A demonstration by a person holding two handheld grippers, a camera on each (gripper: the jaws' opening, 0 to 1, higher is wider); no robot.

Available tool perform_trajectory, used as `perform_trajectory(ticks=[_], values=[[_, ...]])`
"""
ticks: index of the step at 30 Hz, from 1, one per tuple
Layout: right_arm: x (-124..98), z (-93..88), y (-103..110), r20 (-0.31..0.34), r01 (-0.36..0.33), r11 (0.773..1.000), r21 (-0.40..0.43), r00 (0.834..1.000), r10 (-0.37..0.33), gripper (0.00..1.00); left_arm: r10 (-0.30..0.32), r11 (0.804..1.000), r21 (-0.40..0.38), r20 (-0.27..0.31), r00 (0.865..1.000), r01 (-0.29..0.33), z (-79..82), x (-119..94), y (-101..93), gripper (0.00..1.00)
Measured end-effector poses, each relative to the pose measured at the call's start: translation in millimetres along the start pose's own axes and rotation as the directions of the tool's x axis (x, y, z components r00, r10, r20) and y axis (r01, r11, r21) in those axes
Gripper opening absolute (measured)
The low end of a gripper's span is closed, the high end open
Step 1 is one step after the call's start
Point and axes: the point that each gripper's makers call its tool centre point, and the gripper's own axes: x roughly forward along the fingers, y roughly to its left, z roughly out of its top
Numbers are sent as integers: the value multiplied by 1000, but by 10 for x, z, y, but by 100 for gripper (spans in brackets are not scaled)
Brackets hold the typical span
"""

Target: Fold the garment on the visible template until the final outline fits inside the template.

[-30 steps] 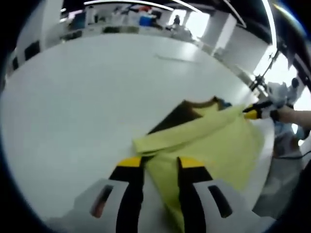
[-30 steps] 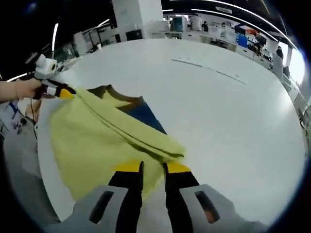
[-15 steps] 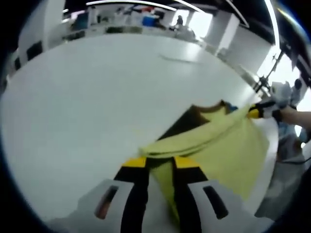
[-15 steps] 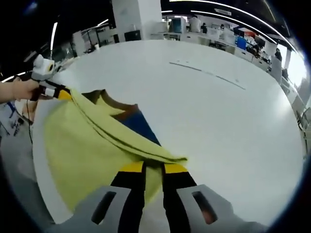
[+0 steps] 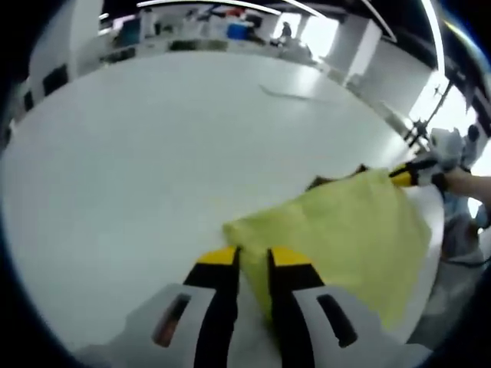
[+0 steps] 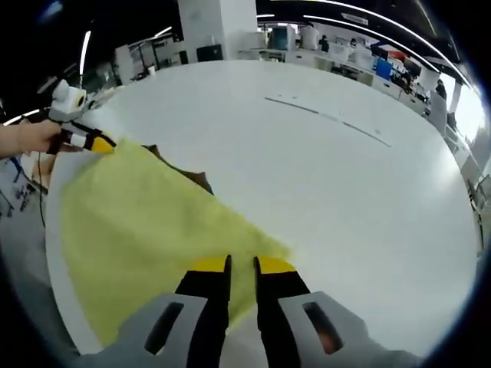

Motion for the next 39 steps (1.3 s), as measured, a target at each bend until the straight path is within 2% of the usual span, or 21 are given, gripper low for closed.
perform_trajectory(ticks=[14, 21, 27, 30, 33, 39], values=[[18, 24, -37, -2, -2, 1000, 4, 1000, 2, 8, -2, 1000, -14, -1, 1000, 2, 22, 14, 40, 8], [18, 24, -30, -2, -7, 1000, 18, 1000, 7, 10, -7, 1000, -20, -7, 1000, 6, 24, 15, 22, 11], [23, 26, -35, -3, -13, 998, 69, 1000, 13, 11, -19, 1000, -23, -26, 999, 19, 27, 12, -25, 16], [19, 27, -13, -7, -22, 997, 79, 1000, 23, 13, -21, 999, -27, -35, 999, 20, 19, 3, -33, 18], [-13, 34, 43, 1, -47, 995, 92, 999, 47, 20, -25, 1000, -14, -36, 999, 25, 31, -59, -73, 21], [-138, 31, 97, 17, -40, 995, 93, 999, 38, 26, -18, 1000, -18, -30, 999, 18, 23, -174, -31, 24]])
